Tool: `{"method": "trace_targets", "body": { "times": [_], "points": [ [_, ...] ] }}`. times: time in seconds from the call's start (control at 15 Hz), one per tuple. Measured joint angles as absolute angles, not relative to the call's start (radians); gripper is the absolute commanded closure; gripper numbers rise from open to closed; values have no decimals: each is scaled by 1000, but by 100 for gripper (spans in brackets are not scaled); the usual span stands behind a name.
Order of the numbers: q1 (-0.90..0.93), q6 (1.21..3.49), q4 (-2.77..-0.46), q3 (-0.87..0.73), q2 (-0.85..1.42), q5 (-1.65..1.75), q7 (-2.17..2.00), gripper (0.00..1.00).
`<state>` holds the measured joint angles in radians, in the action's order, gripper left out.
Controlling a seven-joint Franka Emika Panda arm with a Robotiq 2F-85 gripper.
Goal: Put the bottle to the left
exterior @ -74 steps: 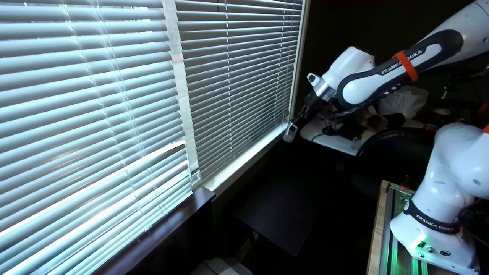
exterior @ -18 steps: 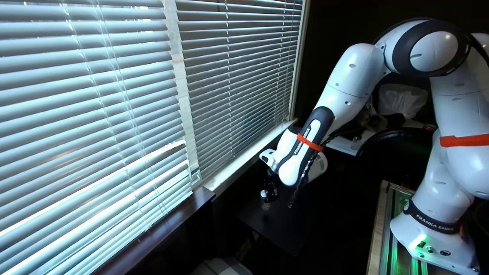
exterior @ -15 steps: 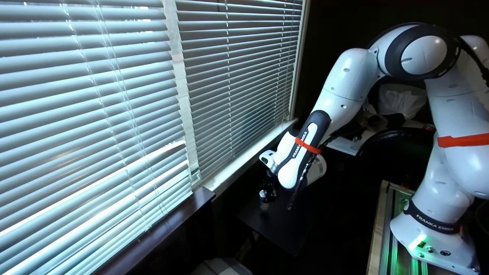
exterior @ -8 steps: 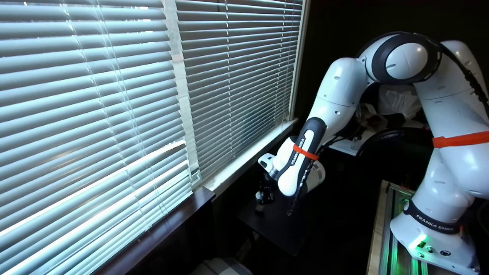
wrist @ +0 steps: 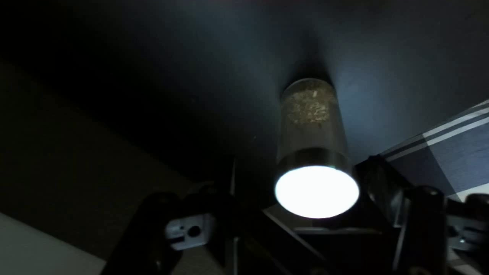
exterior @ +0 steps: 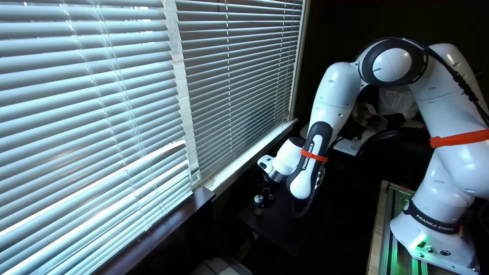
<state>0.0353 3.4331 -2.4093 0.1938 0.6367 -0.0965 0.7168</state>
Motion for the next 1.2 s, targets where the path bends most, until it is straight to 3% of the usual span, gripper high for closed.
{"method": "trace_targets", "body": {
  "times": [0.33,0.8,1.2],
  "points": [
    [-12,3402,-2489,153,573,117,532,0],
    [-478,3216,-2791,515,330,273,288,0],
    [-747,3050,-2740,635,238,257,122,0]
  ]
}}
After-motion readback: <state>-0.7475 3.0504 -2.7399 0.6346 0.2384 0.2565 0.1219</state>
